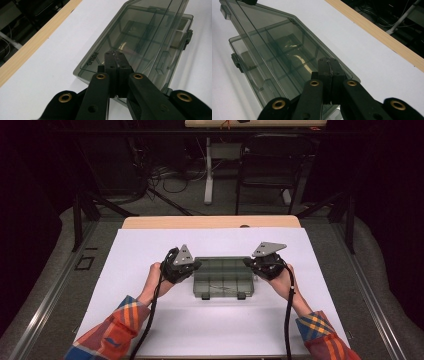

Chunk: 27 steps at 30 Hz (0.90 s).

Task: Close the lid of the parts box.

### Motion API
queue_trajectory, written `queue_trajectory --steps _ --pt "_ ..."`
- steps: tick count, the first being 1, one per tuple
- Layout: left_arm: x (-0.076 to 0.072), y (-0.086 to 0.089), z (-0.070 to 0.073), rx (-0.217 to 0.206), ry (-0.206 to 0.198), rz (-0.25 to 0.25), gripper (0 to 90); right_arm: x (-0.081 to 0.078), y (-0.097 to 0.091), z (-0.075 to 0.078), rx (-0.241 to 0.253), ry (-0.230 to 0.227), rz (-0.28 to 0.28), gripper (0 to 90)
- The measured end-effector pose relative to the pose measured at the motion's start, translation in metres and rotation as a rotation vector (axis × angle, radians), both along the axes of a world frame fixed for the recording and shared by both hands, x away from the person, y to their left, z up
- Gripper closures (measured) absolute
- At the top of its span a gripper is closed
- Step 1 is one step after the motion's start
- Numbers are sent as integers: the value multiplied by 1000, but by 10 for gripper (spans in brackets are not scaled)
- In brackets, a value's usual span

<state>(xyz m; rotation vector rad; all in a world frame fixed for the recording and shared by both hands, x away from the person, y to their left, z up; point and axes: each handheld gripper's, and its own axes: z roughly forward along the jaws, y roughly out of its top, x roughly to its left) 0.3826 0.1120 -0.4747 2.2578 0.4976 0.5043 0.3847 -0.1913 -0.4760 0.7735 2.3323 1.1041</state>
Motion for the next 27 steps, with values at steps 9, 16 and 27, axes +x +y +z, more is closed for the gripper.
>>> queue_trajectory --steps 9,16,27 --pt "-2 0 -7 0 15 -5 900 -1 1 -9 -15 17 4 900" --pt "-3 0 -13 5 26 -5 900 -3 2 -15 -22 33 4 900" --pt "-4 0 -21 13 43 -8 900 -5 0 -23 -32 45 7 900"
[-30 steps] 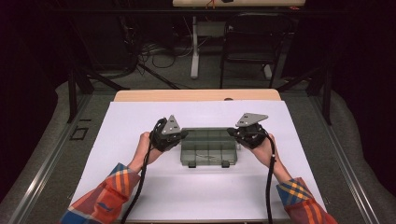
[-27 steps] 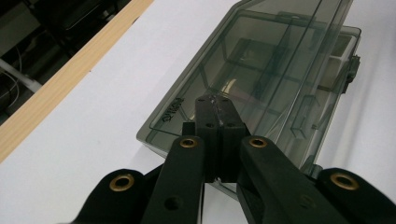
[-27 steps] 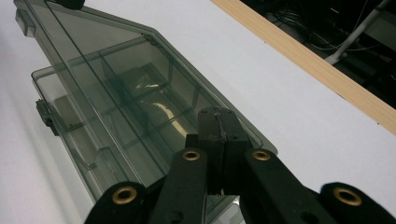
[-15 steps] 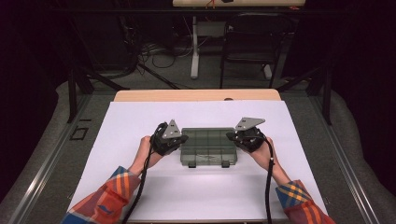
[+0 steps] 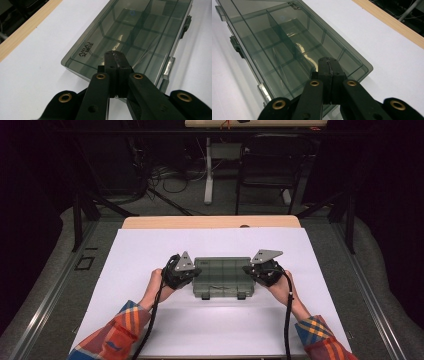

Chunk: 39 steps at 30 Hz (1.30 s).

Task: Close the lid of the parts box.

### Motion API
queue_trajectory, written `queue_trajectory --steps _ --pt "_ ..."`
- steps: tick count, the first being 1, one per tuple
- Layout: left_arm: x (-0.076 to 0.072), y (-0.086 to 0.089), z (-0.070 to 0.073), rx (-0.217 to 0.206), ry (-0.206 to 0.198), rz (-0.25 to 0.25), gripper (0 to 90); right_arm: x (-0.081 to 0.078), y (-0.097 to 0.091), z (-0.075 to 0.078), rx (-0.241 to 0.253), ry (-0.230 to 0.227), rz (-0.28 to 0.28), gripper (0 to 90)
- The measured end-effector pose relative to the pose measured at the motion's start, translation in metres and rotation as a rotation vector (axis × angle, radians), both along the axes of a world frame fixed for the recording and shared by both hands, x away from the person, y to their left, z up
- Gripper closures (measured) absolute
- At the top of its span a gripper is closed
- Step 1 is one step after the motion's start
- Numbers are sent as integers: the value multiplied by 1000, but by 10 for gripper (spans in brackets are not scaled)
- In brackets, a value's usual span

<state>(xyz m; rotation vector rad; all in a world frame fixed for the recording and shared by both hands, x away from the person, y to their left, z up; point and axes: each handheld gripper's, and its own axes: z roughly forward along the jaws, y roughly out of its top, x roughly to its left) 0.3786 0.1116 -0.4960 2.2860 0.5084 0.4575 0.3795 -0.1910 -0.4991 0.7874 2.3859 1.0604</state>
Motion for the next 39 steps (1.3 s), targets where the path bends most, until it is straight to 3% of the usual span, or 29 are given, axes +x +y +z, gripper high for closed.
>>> queue_trajectory --steps 39 --pt "0 -3 -20 40 40 -6 900 -1 0 -18 -36 53 4 900"
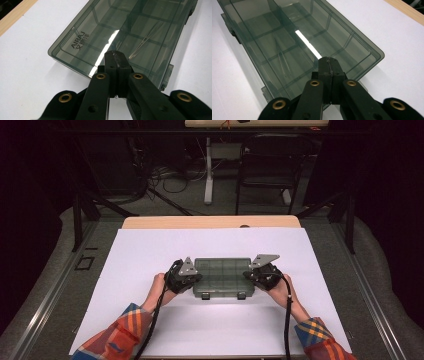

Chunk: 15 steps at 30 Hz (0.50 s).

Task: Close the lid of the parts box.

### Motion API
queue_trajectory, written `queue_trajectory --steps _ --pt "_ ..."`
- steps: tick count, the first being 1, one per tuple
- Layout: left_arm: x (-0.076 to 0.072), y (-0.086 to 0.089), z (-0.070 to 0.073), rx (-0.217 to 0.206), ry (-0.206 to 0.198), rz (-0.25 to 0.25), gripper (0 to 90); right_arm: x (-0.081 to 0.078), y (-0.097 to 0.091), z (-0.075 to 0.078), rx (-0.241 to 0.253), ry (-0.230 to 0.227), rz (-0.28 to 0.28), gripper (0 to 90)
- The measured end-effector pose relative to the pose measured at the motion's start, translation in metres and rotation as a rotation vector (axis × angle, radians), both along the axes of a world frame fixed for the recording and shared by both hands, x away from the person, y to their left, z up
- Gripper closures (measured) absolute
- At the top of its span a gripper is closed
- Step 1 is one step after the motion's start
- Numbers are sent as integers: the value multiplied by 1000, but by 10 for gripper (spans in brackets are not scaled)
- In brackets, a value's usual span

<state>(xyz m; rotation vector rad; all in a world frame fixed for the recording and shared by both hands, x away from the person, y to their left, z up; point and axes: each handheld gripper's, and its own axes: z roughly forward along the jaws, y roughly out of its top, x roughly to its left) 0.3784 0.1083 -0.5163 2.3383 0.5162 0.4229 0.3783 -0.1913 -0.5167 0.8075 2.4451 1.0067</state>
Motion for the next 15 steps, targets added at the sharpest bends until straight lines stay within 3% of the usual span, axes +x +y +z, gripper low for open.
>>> queue_trajectory --steps 9,15 --pt "0 1 -2 -21 -3 8 900 1 -2 -1 28 21 -16 900" --pt "-2 1 -2 -26 -12 21 879 -1 -3 -2 37 8 -23 900"
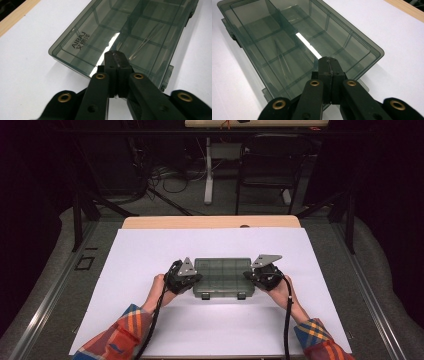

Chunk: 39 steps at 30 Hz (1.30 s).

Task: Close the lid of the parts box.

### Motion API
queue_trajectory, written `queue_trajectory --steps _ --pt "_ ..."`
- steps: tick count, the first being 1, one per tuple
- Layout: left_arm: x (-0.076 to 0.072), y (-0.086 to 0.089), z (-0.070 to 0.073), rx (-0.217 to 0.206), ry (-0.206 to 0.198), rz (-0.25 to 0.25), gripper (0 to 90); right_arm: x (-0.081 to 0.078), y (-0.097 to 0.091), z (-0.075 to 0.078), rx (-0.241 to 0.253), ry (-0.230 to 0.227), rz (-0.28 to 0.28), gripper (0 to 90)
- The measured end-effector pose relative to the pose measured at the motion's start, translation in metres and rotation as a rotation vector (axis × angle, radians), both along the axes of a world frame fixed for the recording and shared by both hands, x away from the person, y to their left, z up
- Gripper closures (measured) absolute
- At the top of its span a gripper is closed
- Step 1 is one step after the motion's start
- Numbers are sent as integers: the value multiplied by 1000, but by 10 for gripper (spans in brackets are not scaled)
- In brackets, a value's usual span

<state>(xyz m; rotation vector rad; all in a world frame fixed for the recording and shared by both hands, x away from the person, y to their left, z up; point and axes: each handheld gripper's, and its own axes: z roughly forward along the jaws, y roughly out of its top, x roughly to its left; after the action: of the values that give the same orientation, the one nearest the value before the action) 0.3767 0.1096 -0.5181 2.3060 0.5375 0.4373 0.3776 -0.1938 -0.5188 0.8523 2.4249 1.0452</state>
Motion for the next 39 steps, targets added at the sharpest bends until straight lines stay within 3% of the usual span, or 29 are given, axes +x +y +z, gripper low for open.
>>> queue_trajectory --steps 2,6,10,14,18,29,39 --pt "0 2 1 -12 -5 8 785 -1 1 1 -16 -10 -12 833" --pt "-2 9 9 -54 -27 37 613 -3 -2 5 16 -25 -18 682" --pt "-5 15 17 -64 -33 58 419 -7 -5 13 47 -31 -21 476" --pt "-12 22 23 -80 -42 71 280 -12 -7 19 61 -34 -20 318" --pt "-19 30 29 -95 -46 76 199 -18 -10 24 70 -40 -18 207" --pt "-38 52 32 -114 -60 117 65 -39 -22 36 93 -70 -25 70" --pt "-59 70 26 -127 -55 145 10 -62 -26 41 111 -103 -15 26"
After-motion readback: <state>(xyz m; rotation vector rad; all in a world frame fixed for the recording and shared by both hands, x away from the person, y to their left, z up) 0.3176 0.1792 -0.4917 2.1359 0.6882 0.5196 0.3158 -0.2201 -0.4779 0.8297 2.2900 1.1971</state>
